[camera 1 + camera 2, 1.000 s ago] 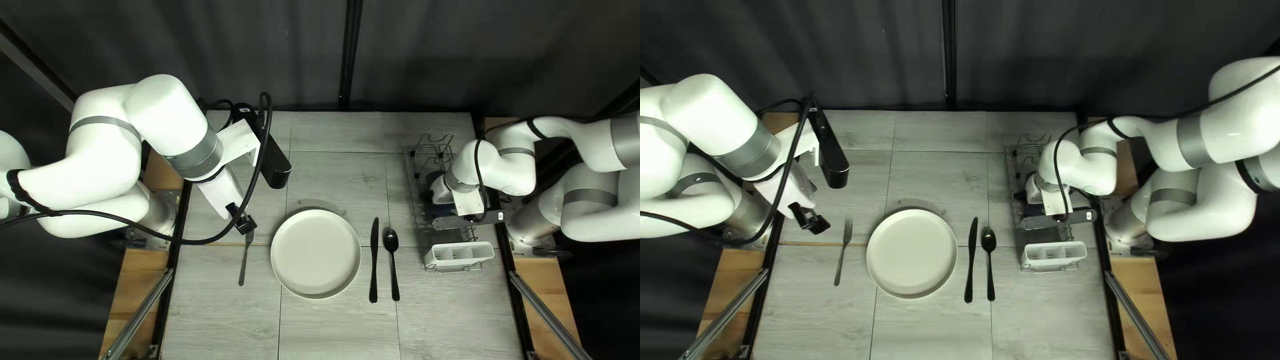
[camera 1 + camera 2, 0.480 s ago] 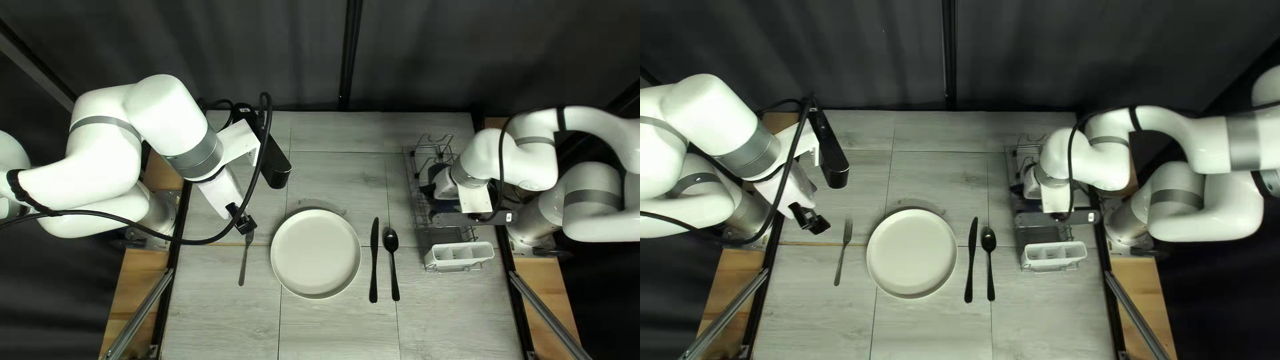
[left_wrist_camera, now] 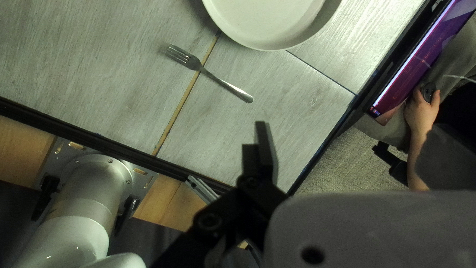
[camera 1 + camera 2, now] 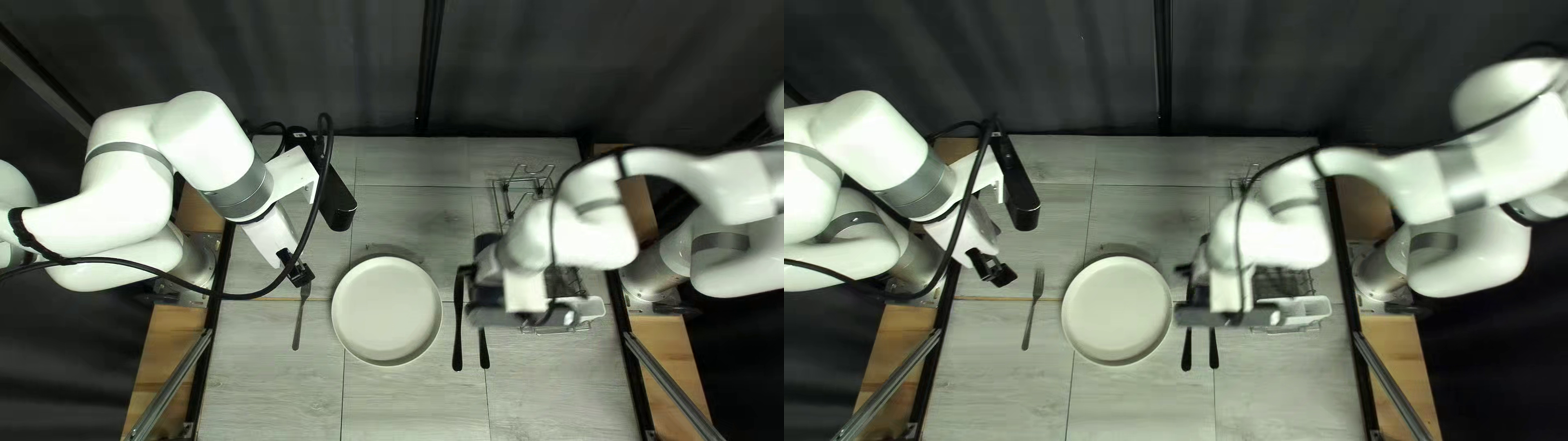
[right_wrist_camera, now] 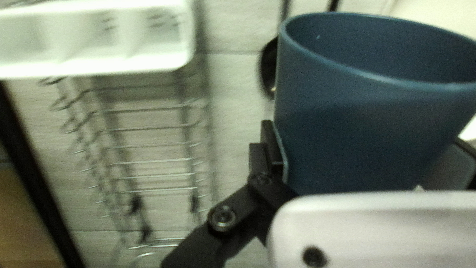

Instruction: Pick up and place plate onto table. Place down one fork to the left of the plate. Place spoon and knife to the right of the plate. Place cup above the knife and spoon

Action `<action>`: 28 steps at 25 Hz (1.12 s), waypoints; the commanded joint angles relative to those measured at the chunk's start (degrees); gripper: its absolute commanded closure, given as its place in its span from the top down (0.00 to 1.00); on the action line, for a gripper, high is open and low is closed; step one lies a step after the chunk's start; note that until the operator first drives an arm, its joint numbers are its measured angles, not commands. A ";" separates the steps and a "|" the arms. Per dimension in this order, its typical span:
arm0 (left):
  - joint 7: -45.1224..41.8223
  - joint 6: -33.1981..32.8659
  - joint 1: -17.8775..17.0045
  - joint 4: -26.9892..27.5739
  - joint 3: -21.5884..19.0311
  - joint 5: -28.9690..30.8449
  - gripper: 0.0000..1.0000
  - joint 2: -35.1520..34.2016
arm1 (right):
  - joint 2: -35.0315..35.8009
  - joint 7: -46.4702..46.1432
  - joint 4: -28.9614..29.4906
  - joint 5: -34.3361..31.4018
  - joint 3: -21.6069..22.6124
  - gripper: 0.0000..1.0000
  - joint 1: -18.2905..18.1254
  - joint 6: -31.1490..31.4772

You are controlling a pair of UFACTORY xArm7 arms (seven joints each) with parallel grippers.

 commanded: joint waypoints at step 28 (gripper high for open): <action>0.00 0.00 0.00 0.00 0.00 0.00 1.00 0.00 | 23.71 -1.12 15.42 -12.60 -4.57 0.96 2.79 -6.49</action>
